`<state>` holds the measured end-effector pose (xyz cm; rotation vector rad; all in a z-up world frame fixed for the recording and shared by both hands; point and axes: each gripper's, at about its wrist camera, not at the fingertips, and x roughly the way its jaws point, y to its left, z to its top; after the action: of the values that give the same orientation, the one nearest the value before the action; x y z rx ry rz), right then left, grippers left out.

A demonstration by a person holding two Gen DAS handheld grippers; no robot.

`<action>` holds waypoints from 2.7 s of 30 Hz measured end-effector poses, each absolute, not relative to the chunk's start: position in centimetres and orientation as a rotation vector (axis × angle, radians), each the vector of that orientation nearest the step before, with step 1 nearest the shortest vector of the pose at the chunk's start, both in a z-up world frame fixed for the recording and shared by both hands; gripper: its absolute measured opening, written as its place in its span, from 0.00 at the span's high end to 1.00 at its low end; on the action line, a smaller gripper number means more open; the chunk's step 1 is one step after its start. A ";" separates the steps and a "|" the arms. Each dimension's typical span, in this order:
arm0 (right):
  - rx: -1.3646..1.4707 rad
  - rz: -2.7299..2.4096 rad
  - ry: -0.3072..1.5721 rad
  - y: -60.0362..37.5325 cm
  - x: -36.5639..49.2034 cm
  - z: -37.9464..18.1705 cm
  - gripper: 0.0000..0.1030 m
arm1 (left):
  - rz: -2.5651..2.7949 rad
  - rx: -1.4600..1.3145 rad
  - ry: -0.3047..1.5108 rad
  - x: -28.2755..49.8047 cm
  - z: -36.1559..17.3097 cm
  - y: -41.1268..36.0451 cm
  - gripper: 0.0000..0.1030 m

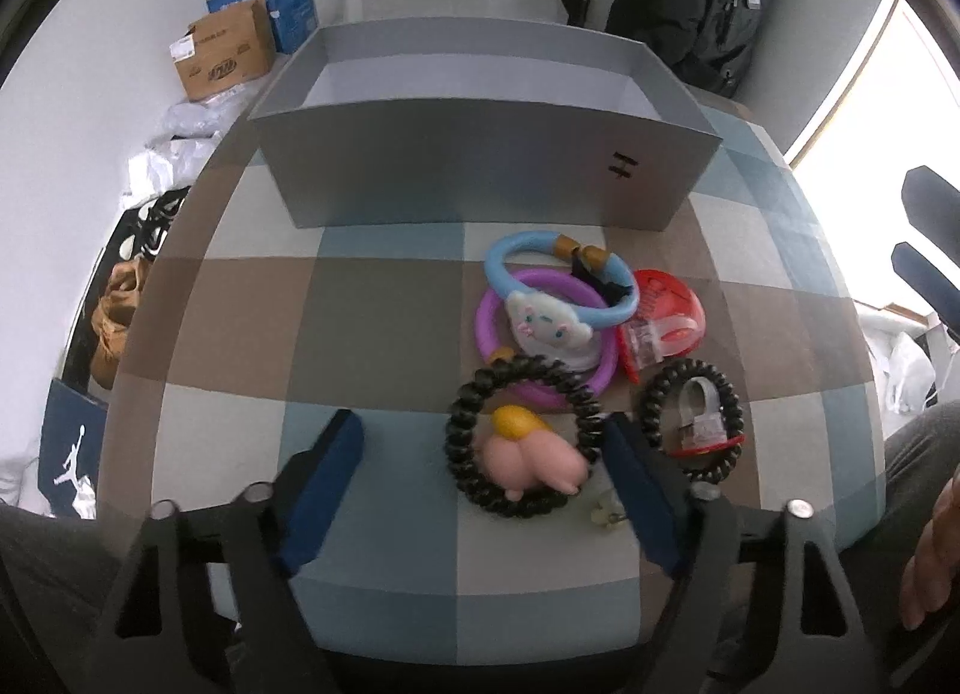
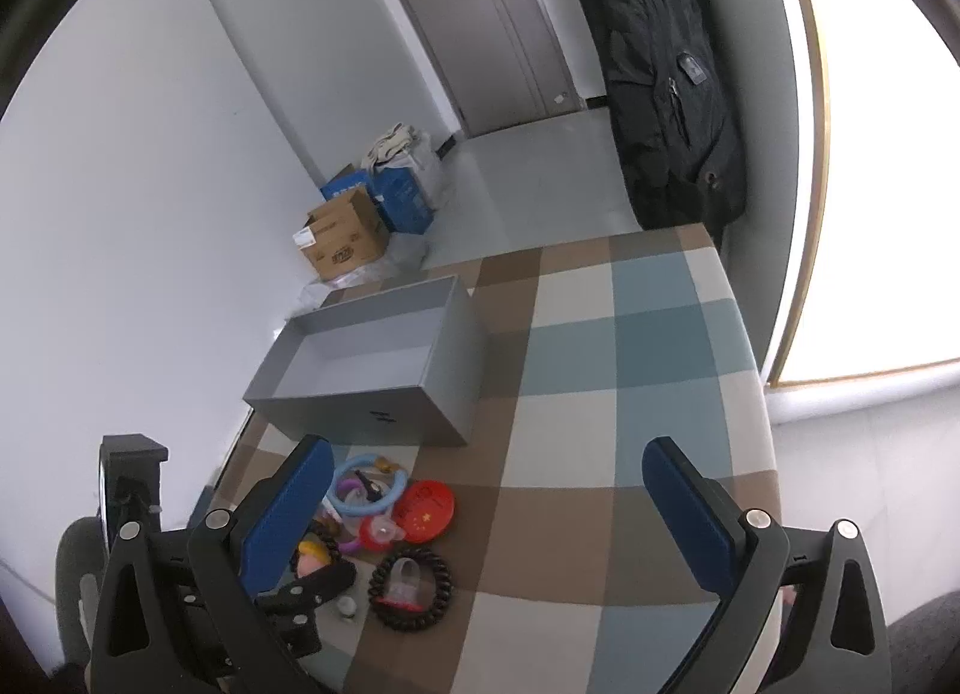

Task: Organize jewelry
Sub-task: 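Lower the left tool and grasp the black beaded bracelet, then grasp the black coiled hair tie with the right tool while the left tool lifts the bracelet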

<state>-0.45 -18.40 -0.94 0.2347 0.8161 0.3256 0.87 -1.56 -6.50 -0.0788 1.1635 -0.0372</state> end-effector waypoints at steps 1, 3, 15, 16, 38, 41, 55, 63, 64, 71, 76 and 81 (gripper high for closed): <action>0.245 0.335 0.798 -18.5 -0.3 -1.0 0.00 | -0.046 -0.079 1.161 0.9 -6.4 -1.6 0.39; 0.237 0.336 0.800 -18.5 -0.4 -0.9 0.00 | -0.066 -0.087 1.158 0.9 -6.2 -1.7 0.53; 0.259 0.330 0.820 -18.8 -0.6 -1.1 0.00 | -0.122 -0.183 1.132 1.5 -4.9 -0.6 0.62; 0.259 0.331 0.820 -18.8 -0.6 -1.1 0.00 | -0.126 -0.188 1.127 1.7 -4.9 -0.7 0.62; 0.074 0.459 1.011 -14.7 -1.5 -4.5 0.05 | -0.226 -0.462 1.011 2.6 -2.1 2.9 0.62; 0.003 0.482 1.023 -13.5 -2.1 -4.9 0.08 | -0.232 -0.480 1.010 2.6 -2.0 3.2 0.62; -0.262 0.491 1.034 -10.1 -3.7 -6.7 0.31 | -0.250 -0.515 1.016 2.4 -2.1 4.0 0.62; -0.365 0.500 0.998 -8.5 -4.6 -7.2 0.34 | -0.254 -0.518 1.017 2.5 -2.2 4.0 0.62; -0.344 0.507 1.007 -8.6 -4.6 -7.2 0.40 | -0.254 -0.514 1.019 2.5 -2.3 3.9 0.62; -0.229 0.529 1.026 -9.6 -3.8 -6.3 0.54 | -0.250 -0.516 1.031 2.9 -2.9 4.2 0.62; -0.083 0.545 1.013 -11.7 -2.8 -5.2 0.54 | -0.248 -0.531 1.031 3.1 -3.1 4.3 0.62; 0.010 0.545 1.008 -13.2 -2.3 -4.6 0.55 | -0.252 -0.527 1.036 3.2 -3.3 4.1 0.62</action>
<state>-2.32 -13.18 -4.58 0.0102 1.0081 0.5446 3.21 4.12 -3.31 -0.5270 1.0359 -0.2516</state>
